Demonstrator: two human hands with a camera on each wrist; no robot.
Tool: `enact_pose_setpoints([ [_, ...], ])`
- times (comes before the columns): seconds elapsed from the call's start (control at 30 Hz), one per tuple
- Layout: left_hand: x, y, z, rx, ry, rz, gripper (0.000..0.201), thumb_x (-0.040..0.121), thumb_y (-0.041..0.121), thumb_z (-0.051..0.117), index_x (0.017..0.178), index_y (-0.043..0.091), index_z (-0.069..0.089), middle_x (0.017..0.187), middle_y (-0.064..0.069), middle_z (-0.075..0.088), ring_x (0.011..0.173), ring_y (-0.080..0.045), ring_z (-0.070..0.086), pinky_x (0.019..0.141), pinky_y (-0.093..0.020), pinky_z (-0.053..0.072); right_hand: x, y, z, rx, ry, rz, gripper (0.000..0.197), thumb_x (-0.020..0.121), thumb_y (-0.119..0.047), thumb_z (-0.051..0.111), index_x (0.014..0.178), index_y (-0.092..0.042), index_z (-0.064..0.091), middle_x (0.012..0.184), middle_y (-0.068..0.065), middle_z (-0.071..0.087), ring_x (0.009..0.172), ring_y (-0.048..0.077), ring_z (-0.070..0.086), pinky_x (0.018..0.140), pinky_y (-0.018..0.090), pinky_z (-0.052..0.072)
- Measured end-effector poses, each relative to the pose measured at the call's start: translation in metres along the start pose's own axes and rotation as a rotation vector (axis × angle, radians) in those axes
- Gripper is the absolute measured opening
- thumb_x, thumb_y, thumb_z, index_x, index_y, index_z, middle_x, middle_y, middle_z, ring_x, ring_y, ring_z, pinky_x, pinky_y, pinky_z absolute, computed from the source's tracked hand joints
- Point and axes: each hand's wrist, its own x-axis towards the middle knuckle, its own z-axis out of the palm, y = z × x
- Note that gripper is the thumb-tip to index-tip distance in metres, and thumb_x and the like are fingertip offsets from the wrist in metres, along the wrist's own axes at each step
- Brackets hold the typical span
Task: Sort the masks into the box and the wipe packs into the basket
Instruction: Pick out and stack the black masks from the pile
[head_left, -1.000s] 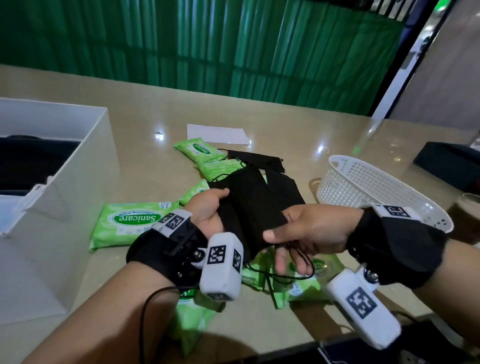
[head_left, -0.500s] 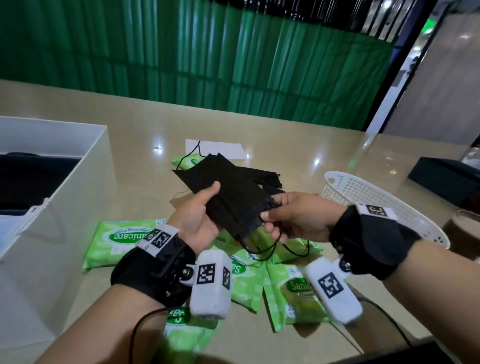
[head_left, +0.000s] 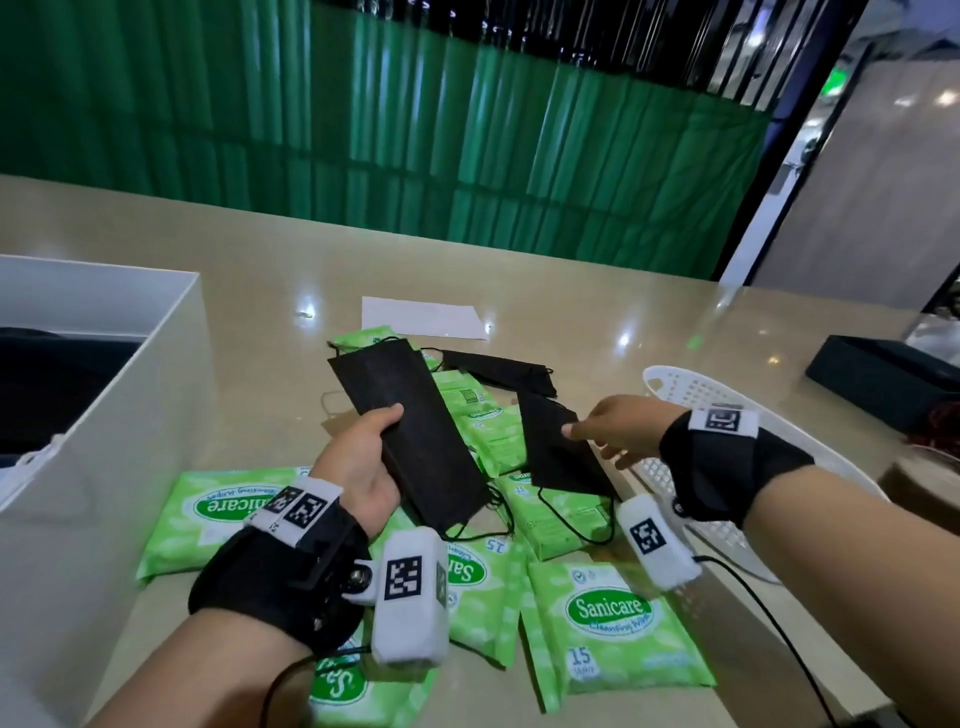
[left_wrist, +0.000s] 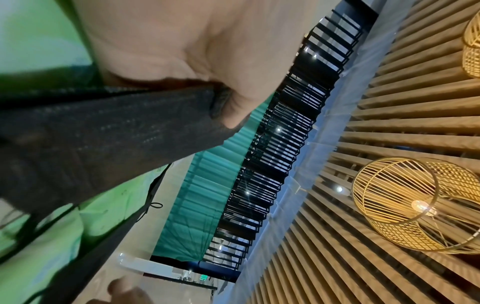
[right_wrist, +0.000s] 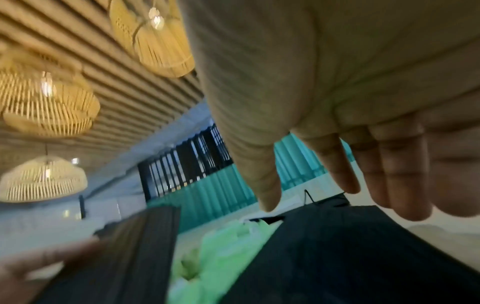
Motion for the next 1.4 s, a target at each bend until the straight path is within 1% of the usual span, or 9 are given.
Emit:
enact_pose_setpoints([
  [0.2,0.000,0.002,-0.002,0.013,0.014,-0.063,0.038,0.099,0.024,0.040,0.128,0.004,0.054,0.120,-0.016,0.061,0.097,-0.027,0.061,0.080,-0.044,0.047,0.009,-0.001,0.016,-0.190,-0.033,0.094,0.047,0.079,-0.058,0.064,0.076,-0.012,0.056,0.094,0.007,0.070,0.092,0.023,0.069,0.087,0.033,0.055],
  [0.37,0.002,0.002,-0.003,0.015,-0.004,-0.094,0.041,0.098,0.032,0.044,0.127,0.006,0.057,0.123,-0.016,0.062,0.113,-0.029,0.059,0.084,-0.045,0.048,0.019,0.006,0.016,0.049,0.060,0.079,0.036,0.081,-0.028,0.073,0.101,0.001,0.063,0.088,0.011,0.067,0.073,0.024,0.063,0.069,0.032,0.054],
  [0.5,0.003,0.001,-0.005,-0.003,-0.035,-0.106,0.046,0.098,0.040,0.041,0.125,0.007,0.059,0.121,-0.015,0.064,0.112,-0.028,0.060,0.089,-0.042,0.048,0.014,0.005,0.007,0.405,0.115,0.005,0.022,0.084,-0.011,0.065,0.102,0.003,0.065,0.102,0.021,0.068,0.094,0.036,0.066,0.088,0.041,0.053],
  [0.67,0.001,-0.001,-0.003,-0.013,-0.079,-0.105,0.054,0.099,0.048,0.030,0.112,0.008,0.064,0.107,-0.014,0.070,0.104,-0.027,0.062,0.085,-0.039,0.047,-0.022,-0.019,-0.010,0.991,-0.012,-0.189,0.012,0.088,-0.003,0.048,0.097,-0.006,0.057,0.085,0.014,0.062,0.067,0.025,0.063,0.056,0.027,0.053],
  [0.83,0.002,-0.002,-0.006,0.044,-0.108,-0.133,0.062,0.099,0.051,0.021,0.114,0.010,0.064,0.109,-0.015,0.069,0.105,-0.030,0.061,0.088,-0.043,0.046,-0.045,-0.049,0.002,1.108,-0.298,-0.436,0.027,0.087,0.012,0.041,0.101,-0.006,0.056,0.076,0.008,0.070,0.056,0.015,0.067,0.044,0.021,0.052],
  [0.93,0.002,-0.002,-0.005,0.046,-0.115,-0.130,0.061,0.100,0.049,0.020,0.125,0.008,0.059,0.120,-0.018,0.064,0.114,-0.032,0.058,0.100,-0.046,0.041,-0.040,-0.055,0.025,1.010,-0.394,-0.435,0.040,0.074,0.008,0.054,0.112,-0.004,0.055,0.096,0.013,0.069,0.077,0.021,0.069,0.072,0.032,0.059],
  [1.07,0.002,-0.003,-0.003,0.060,-0.135,-0.085,0.062,0.099,0.051,0.020,0.126,0.009,0.057,0.120,-0.019,0.064,0.114,-0.032,0.058,0.096,-0.042,0.044,-0.025,-0.052,0.051,0.832,-0.344,-0.304,0.037,0.082,0.008,0.055,0.118,-0.003,0.053,0.106,0.019,0.064,0.089,0.029,0.064,0.081,0.038,0.055],
  [1.17,0.005,-0.003,-0.003,0.084,-0.163,-0.056,0.065,0.099,0.052,0.017,0.127,0.008,0.056,0.119,-0.020,0.064,0.114,-0.033,0.058,0.095,-0.043,0.045,-0.024,-0.052,0.058,0.735,-0.285,-0.302,0.050,0.068,-0.016,0.071,0.115,-0.006,0.056,0.114,0.017,0.066,0.103,0.031,0.065,0.097,0.043,0.049],
  [1.4,0.007,-0.004,-0.005,0.115,-0.193,-0.068,0.066,0.098,0.054,0.018,0.131,0.009,0.053,0.123,-0.020,0.062,0.116,-0.033,0.057,0.101,-0.045,0.042,-0.022,-0.056,0.056,0.673,-0.198,-0.265,0.029,0.081,-0.017,0.072,0.105,-0.008,0.059,0.107,0.017,0.067,0.099,0.032,0.066,0.087,0.042,0.055],
])
